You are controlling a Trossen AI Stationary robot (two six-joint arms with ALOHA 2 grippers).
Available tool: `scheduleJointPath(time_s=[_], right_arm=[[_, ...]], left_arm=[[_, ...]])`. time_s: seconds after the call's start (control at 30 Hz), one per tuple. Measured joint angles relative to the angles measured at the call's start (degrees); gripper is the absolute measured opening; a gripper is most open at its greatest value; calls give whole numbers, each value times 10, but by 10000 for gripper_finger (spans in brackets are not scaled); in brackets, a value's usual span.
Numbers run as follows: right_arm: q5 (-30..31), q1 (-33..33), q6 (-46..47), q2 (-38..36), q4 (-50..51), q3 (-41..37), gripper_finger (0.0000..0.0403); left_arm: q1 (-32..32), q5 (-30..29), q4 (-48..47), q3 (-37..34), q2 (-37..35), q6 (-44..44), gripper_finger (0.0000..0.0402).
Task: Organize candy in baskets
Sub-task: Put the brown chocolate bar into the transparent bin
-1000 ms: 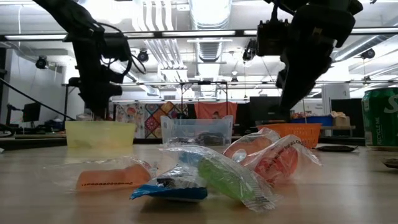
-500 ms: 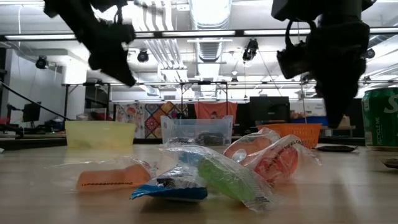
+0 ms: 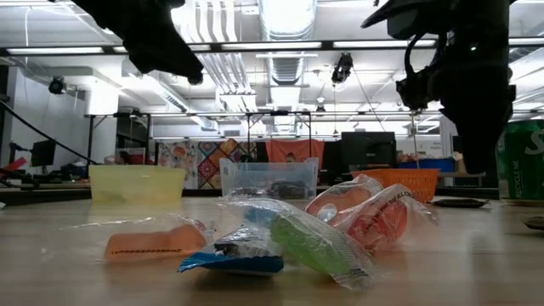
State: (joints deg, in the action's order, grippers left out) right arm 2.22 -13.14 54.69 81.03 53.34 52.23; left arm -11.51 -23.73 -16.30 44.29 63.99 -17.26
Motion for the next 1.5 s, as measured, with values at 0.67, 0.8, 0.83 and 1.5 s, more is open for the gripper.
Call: scheduleJointPath(time_s=[0.67, 0.8, 0.83, 1.5], right_arm=[[95, 67, -42, 48, 10, 0, 137], [94, 67, -55, 74, 20, 0, 137], [94, 67, -62, 79, 22, 0, 137], [97, 68, -188, 131, 0, -7, 75]], left_arm=[[-20, -49, 14, 0, 41, 2, 118], [-20, -49, 14, 0, 45, 2, 118], [-20, -49, 14, 0, 45, 2, 118], [-20, -49, 55, 0, 45, 2, 118]])
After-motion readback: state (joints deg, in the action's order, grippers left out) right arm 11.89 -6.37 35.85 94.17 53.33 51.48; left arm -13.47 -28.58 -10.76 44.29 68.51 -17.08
